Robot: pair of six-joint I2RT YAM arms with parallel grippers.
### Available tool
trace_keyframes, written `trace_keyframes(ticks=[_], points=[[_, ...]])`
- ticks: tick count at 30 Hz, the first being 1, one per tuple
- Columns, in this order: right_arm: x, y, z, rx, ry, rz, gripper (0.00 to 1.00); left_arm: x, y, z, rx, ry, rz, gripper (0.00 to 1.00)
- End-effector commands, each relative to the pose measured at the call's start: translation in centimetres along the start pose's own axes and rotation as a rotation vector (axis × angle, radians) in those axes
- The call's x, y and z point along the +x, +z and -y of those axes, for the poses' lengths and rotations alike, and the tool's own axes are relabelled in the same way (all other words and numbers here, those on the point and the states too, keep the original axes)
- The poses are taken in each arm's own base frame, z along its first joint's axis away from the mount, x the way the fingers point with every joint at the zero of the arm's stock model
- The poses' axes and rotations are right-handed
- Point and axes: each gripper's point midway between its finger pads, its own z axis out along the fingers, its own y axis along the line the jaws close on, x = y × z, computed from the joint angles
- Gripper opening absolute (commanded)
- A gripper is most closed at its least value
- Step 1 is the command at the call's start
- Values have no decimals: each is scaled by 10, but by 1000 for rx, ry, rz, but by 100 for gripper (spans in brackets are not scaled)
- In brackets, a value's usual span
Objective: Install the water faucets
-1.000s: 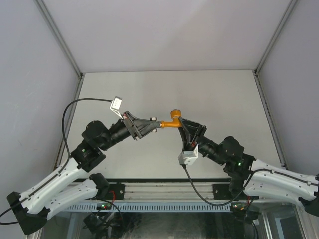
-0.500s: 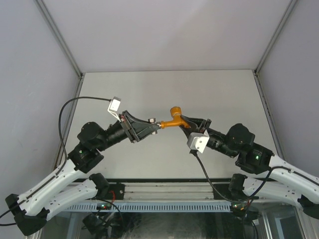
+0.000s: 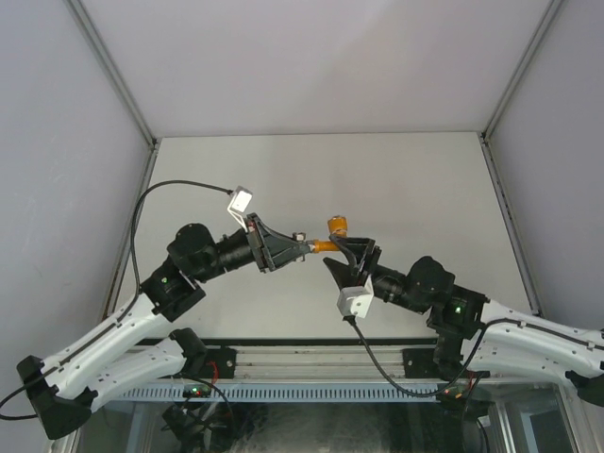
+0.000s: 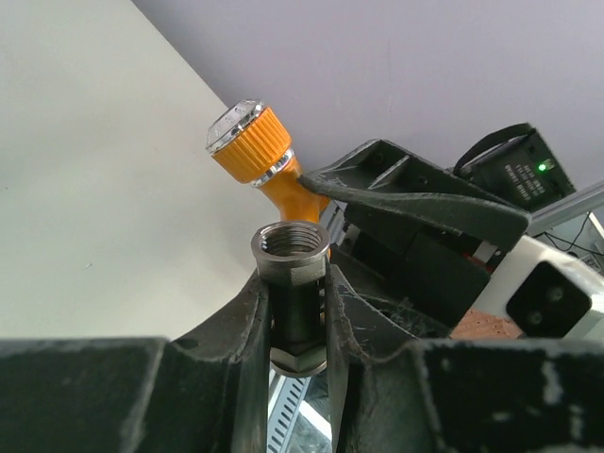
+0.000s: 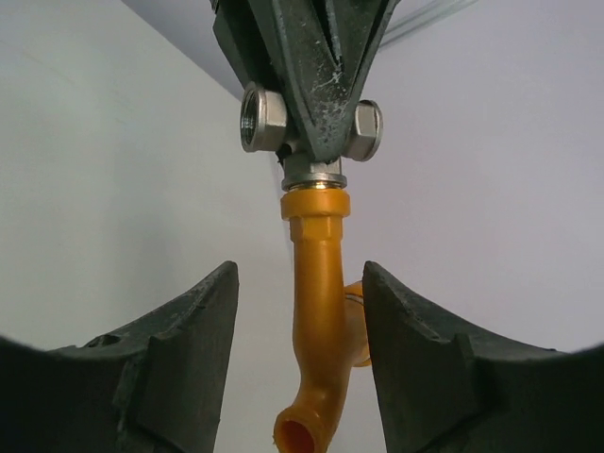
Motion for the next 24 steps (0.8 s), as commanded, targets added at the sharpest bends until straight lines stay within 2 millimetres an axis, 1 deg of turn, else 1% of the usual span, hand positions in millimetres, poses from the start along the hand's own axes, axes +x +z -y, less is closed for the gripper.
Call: trace_keyframes(ticks=[1, 4, 8, 11, 14, 17, 20, 24], points=[[-10, 3, 31, 166, -136, 27, 55, -33, -5, 42, 134, 14, 98, 0], [-9, 7, 32, 196, -190, 22, 55, -33, -3, 44, 151, -16, 101, 0], [2, 10, 36, 231, -184, -39, 51, -31, -1, 47, 172, -33, 87, 0], [7, 9, 41, 262, -167, -72, 42, -30, -1, 47, 171, -33, 83, 0], [11, 10, 40, 258, -160, -95, 34, -30, -2, 48, 175, -31, 79, 0], [12, 10, 40, 250, -153, -101, 20, -29, -2, 49, 176, -31, 74, 0], [9, 11, 40, 229, -113, -95, 0, -29, -3, 49, 176, -30, 74, 0], [2, 12, 35, 183, -67, -63, 0, -27, -2, 47, 172, -32, 68, 0]])
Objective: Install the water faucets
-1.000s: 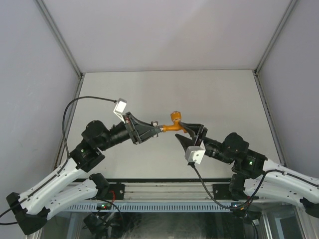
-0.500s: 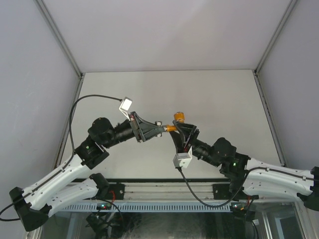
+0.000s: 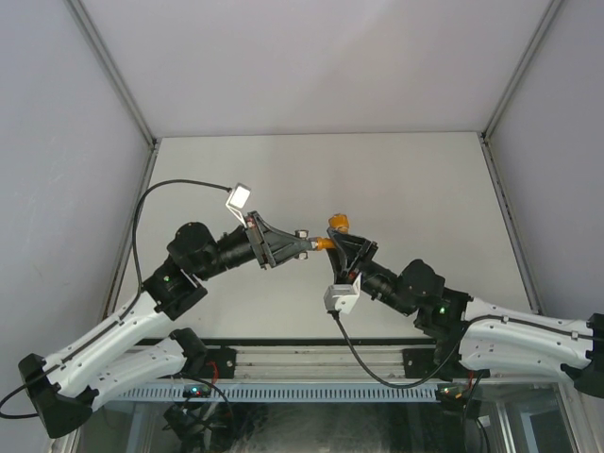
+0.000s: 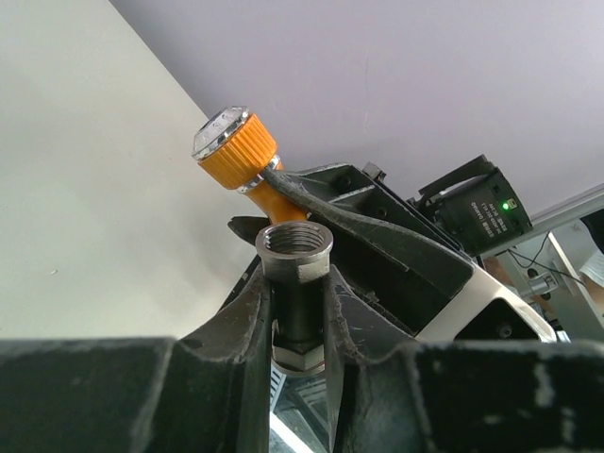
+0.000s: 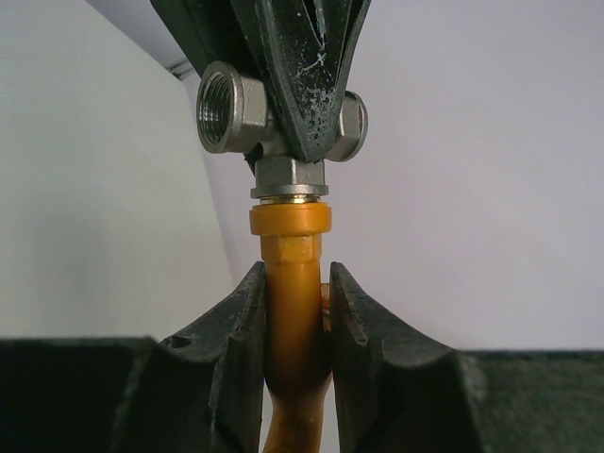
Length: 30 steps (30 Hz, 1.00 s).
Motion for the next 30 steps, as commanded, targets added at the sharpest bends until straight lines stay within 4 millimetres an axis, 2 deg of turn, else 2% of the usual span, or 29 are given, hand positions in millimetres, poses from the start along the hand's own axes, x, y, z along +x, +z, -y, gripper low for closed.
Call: trace_keyframes(ticks=[1, 5, 9, 14, 21, 28, 30], points=[[-14, -2, 17, 10, 119, 35, 0, -19, -6, 42, 147, 50, 45, 0], [-21, -5, 7, -73, 171, 53, 0, -18, -4, 36, 126, 43, 43, 2], [-24, -8, -8, -177, 235, 44, 0, -16, -1, 28, 92, 41, 36, 12], [-19, -12, -25, -239, 299, 1, 0, -15, 3, 10, 17, 26, 45, 23], [-15, -15, -50, -335, 424, -55, 0, -10, 9, -12, -45, -32, 36, 24], [2, -17, -83, -425, 605, -187, 0, 1, 17, -42, -92, -100, 8, 24], [11, -17, -92, -430, 663, -244, 0, 4, 18, -56, -123, -120, -1, 31]])
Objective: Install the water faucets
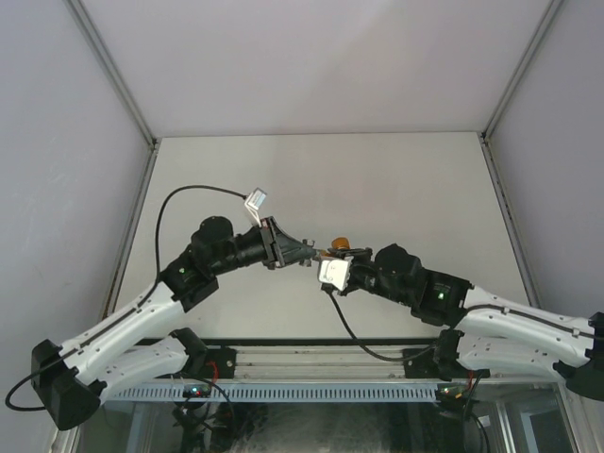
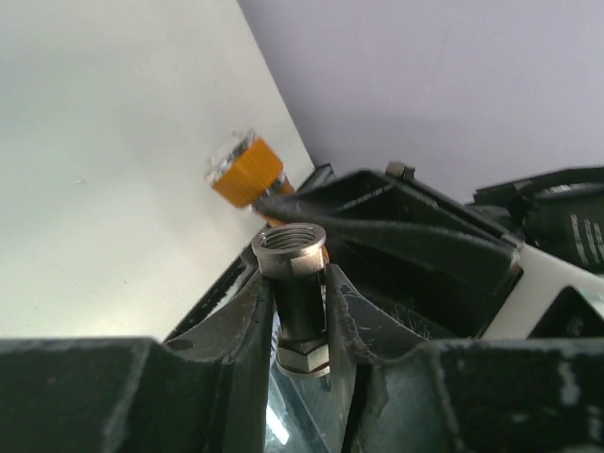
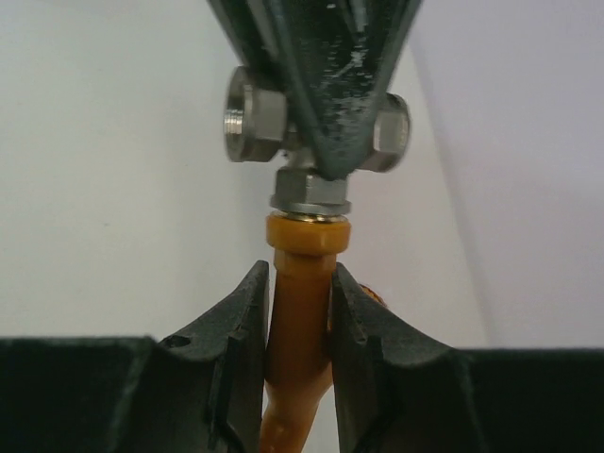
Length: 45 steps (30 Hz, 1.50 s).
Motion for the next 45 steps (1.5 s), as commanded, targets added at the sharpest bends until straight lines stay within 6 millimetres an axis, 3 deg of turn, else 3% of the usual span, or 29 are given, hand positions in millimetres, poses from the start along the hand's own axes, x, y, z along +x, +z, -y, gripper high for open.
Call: trace_keyframes(ticks=[1, 9, 12, 14, 17, 25, 34, 38, 45], points=[[5, 8, -27, -106, 246, -38, 0, -26, 8, -8, 25, 28, 101, 36], [36, 24, -40, -79, 395, -170, 0, -17, 21, -48, -28, -25, 56, 49], [51, 29, -45, -64, 447, -224, 0, -13, 26, -62, -59, -45, 38, 58], [62, 32, -47, -46, 483, -261, 0, -12, 26, -72, -85, -52, 44, 90], [78, 35, -47, -6, 509, -311, 0, -14, 22, -83, -136, -22, 59, 100], [130, 40, -40, 155, 530, -496, 0, -44, -23, -118, -390, 46, 279, 100], [168, 54, -55, 211, 523, -628, 0, -66, -88, -131, -540, 24, 565, 100], [173, 60, -63, 207, 535, -647, 0, -68, -99, -133, -555, 33, 608, 100], [178, 70, -78, 198, 504, -710, 0, -70, -100, -130, -558, 47, 604, 100]])
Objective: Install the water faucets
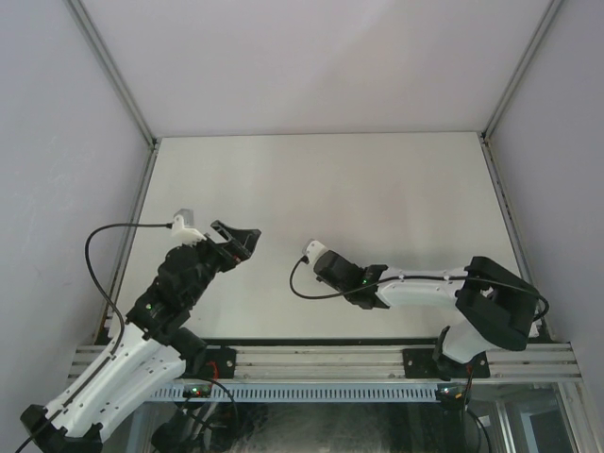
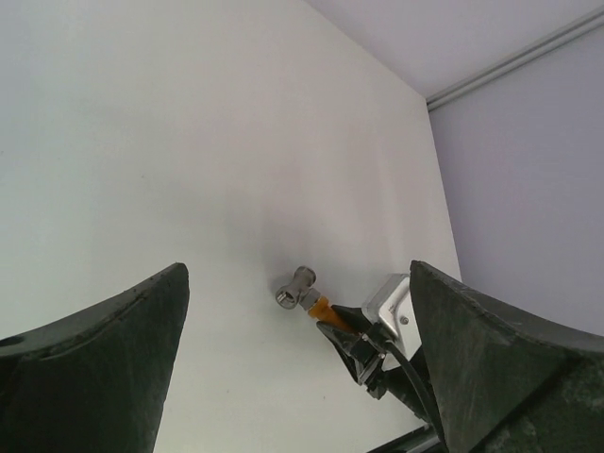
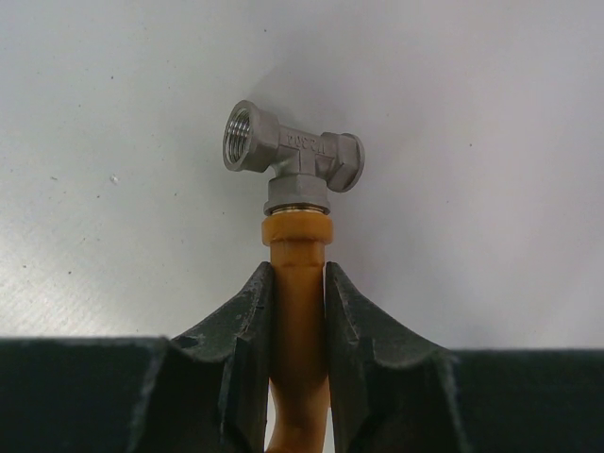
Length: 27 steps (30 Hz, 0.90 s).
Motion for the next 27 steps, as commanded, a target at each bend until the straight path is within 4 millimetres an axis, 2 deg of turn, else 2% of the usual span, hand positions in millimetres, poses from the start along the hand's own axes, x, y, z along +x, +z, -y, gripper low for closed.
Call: trace_keyframes(ticks=[1, 6, 9, 18, 19, 20, 23, 24, 27], points=[[-23, 5, -6, 29, 47, 36, 2, -6, 2, -4, -24, 18, 27, 100], [-20, 10, -14, 31, 37, -2, 19, -7, 2, -4, -28, 28, 27, 100], [-25, 7, -16, 27, 42, 13, 25, -9, 1, -5, -33, 30, 37, 100], [-40, 2, -18, 15, 76, 51, 34, -15, -2, -7, -46, 42, 60, 100], [-42, 1, -18, 12, 82, 59, 44, -16, -3, -7, -49, 43, 60, 100], [-44, -1, -19, 0, 86, 66, 48, -16, -3, -7, -52, 44, 60, 100], [-54, -9, -18, -15, 110, 110, 52, -17, -4, -8, -53, 46, 65, 100], [-58, -12, -17, -21, 117, 129, 66, -18, -4, -8, -54, 46, 67, 100], [-73, -26, -10, -24, 146, 198, 70, -21, -6, -8, -56, 48, 81, 100]])
